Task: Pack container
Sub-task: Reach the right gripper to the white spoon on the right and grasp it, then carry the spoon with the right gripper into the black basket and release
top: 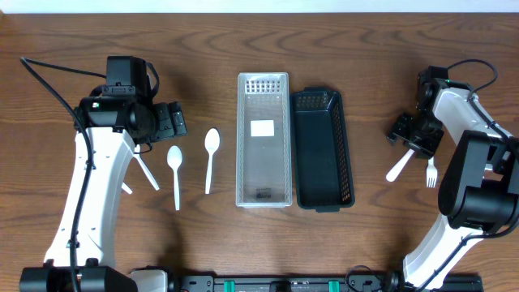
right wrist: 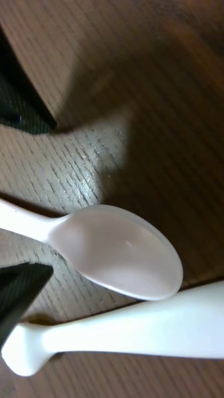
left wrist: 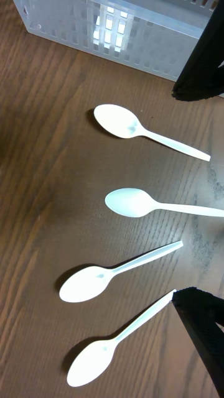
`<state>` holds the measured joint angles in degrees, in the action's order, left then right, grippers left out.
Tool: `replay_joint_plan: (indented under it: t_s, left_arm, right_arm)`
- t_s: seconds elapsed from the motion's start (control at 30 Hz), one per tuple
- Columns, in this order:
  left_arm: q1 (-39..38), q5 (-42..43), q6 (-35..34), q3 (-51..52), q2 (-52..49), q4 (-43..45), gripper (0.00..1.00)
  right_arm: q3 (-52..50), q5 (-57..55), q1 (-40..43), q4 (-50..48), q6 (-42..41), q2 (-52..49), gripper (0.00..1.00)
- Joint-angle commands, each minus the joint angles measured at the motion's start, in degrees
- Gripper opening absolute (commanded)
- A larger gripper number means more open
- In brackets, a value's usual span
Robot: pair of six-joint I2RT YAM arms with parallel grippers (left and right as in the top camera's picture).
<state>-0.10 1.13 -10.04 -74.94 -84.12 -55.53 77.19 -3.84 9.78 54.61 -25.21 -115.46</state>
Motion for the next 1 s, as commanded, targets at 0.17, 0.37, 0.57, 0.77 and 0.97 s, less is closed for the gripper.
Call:
replay_joint_plan:
  t_s: [0.17,0.37,0.57,0.77,0.97]
  left_arm:
    - [0.24,-0.44,1.01,-0.94,-0.11,-0.13,0.98]
    - [0.24,-0.44,1.01,-0.94,-0.11,-0.13,0.98]
    - [0.24,-0.44,1.01,-0.94,-0.11,-0.13,0.98]
    - [0.24,-0.44,1.03,-0.94,-0.11,-0.13,0.98]
    - [0.24,-0.44,1.03,-0.94,-0.11,-0.15,0.98]
  right_arm:
    - [0.68,-1.62,0.44,0.57,-0.48,-0.35,0.56]
    - [-0.5,-3.3,0.44,-0.33,-0.48,-0.37,0.56]
    - [-1.99,-3.26,0.44,-1.53,-0.48,-0.37,0.52]
    - [-1.99,-3.26,0.44,-1.51,-0.48,-0.37,0.42]
    - [-2.12,-3.23,0.44,-1.49,-0.48,-0.39,0.31]
